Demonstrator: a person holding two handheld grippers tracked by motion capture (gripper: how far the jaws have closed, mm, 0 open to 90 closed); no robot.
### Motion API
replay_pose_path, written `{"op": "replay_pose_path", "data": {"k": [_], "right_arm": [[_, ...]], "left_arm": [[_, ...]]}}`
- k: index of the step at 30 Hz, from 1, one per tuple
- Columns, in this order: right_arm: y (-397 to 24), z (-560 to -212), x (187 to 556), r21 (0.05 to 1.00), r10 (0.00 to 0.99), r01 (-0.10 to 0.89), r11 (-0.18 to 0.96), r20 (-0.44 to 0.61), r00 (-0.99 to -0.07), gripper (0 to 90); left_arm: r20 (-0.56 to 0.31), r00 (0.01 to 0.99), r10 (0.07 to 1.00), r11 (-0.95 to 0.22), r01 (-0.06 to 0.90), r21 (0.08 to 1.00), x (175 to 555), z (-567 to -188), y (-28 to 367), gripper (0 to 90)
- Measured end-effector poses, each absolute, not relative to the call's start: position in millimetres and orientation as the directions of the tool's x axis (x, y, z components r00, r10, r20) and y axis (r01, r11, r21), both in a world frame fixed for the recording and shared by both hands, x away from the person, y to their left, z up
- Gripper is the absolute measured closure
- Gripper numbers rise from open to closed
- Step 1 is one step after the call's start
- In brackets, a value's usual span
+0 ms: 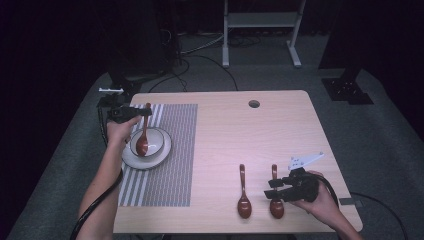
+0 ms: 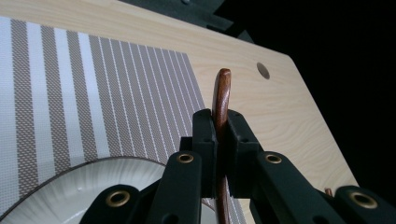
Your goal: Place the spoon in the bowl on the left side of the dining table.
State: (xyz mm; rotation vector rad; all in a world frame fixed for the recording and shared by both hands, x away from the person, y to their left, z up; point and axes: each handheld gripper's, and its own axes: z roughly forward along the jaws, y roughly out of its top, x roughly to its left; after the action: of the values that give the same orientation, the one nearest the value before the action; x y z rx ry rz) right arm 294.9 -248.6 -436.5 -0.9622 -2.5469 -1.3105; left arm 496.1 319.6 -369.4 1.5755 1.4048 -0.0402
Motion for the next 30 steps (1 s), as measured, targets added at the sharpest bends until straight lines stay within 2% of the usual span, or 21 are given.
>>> {"op": "replay_pose_path", "data": {"k": [30], "right_arm": [[-244,-442,297,0.684,0.472,0.593,0.426,0.391,-0.79,46.1]], "left_arm": [[-0.637,0.276,0.72,0.248,0.755,0.607,496,-387,341,83.5]]}}
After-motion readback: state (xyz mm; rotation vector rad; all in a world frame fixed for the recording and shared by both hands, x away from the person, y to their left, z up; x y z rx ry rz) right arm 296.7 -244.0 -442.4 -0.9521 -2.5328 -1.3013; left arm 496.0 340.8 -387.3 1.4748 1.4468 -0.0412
